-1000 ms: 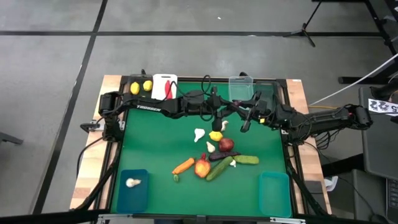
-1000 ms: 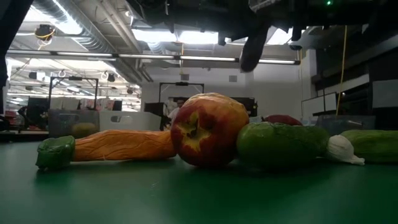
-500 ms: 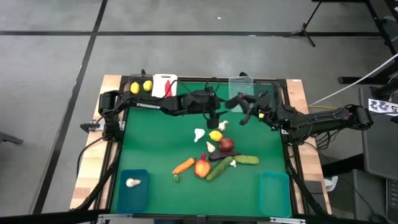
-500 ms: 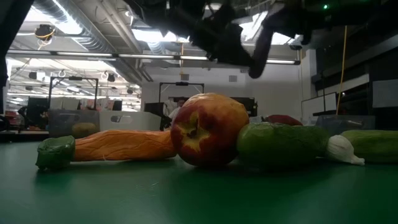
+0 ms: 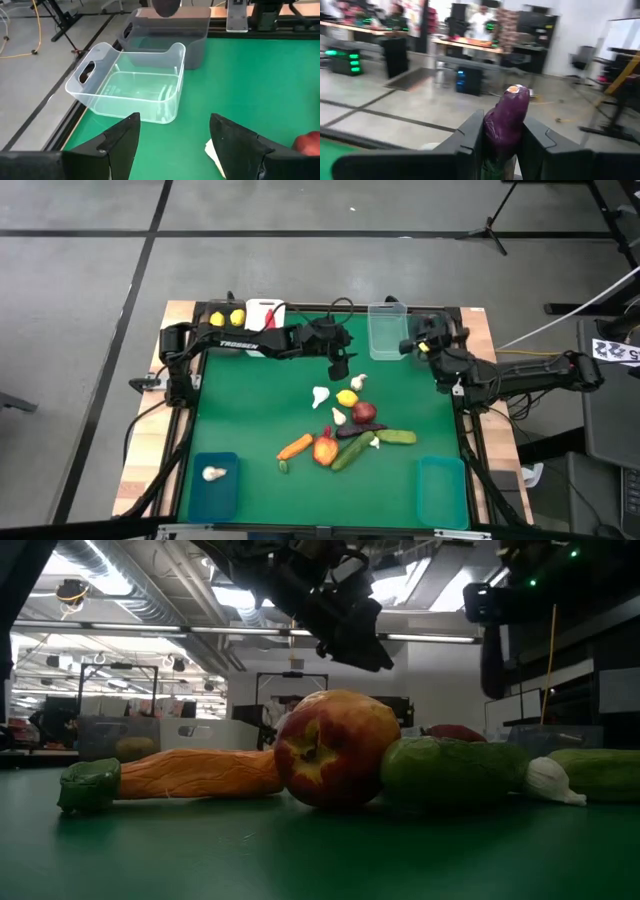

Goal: Sort produce into baskets
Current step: Put the eggplant into the right black bin

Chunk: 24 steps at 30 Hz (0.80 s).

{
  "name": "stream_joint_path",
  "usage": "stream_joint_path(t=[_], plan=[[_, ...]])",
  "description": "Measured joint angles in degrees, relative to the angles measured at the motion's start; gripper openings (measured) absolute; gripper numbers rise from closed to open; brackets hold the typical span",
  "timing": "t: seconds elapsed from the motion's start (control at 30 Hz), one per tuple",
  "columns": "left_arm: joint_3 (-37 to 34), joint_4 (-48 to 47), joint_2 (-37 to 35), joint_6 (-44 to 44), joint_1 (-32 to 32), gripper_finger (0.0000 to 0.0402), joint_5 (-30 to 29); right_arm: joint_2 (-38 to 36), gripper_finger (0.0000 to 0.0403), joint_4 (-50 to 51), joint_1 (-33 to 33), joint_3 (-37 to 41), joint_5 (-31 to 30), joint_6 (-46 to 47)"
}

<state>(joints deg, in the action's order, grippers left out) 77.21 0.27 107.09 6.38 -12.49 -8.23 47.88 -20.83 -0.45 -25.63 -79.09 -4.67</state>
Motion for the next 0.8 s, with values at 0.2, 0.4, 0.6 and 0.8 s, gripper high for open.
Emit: stream_joint_path(t=[0.2, 0.4, 0.6, 0.8], plan=[[0.0, -1.41, -0.2, -0.64, 0.07, 0.0237, 0.0, -0.66, 0.0082, 2.35, -1.37, -1.73, -3.38, -0.23], [0.0, -5.63, -0.2, -2.28, 0.07, 0.0237, 0.02, -0.89, 0.0082, 23.19, -9.23, -5.41, 10.8, 16.53], [0.0, -6.94, -0.2, -1.75, 0.07, 0.0237, 0.02, -0.9, 0.0085, 54.19, -23.21, -11.99, 30.93, 39.89], [0.0, -6.93, -0.2, -1.75, -0.3, 0.0237, 0.04, -0.89, 0.0085, 55.3, -29.47, -13.39, 38.66, 38.35]])
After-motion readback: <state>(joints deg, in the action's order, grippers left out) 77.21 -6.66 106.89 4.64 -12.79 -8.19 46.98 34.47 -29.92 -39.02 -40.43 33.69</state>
